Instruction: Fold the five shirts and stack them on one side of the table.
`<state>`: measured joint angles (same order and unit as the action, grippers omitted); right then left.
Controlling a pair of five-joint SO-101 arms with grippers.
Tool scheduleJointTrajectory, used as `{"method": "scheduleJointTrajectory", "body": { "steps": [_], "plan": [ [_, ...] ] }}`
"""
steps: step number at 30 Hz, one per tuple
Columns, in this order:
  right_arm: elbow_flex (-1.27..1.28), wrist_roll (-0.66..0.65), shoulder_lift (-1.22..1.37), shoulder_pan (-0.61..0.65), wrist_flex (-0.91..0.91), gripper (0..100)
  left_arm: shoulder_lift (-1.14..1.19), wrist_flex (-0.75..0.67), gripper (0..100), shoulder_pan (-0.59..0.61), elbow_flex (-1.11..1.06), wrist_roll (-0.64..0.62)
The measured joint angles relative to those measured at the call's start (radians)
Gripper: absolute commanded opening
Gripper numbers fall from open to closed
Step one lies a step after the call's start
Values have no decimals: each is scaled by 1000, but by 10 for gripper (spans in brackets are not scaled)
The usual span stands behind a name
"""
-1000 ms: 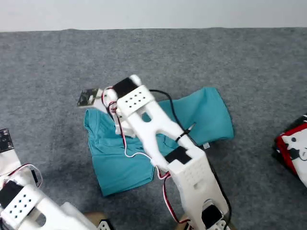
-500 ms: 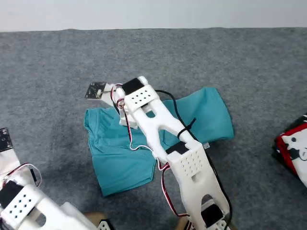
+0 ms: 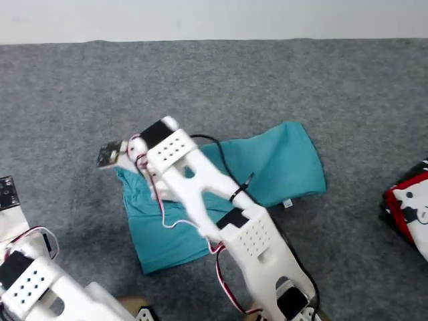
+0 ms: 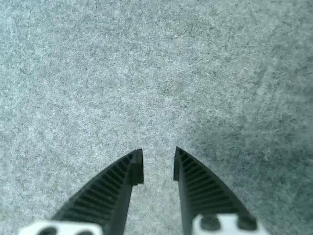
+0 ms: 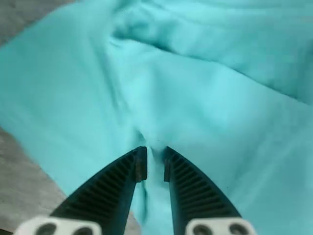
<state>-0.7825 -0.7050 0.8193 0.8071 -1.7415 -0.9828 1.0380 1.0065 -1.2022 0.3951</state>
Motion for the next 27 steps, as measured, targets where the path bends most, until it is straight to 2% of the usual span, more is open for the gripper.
{"method": "scheduleJointTrajectory", "body": {
  "steps": [8,19,24,27],
  "plan": [
    [-20,32,32,72,-9,67,0,0,115,0,0,0],
    [-161,11,49,-83,5,67,0,0,115,0,0,0],
    [-161,12,176,-87,-9,15,0,0,115,0,0,0],
    [-161,60,192,-68,-11,13,0,0,115,0,0,0]
  ]
}}
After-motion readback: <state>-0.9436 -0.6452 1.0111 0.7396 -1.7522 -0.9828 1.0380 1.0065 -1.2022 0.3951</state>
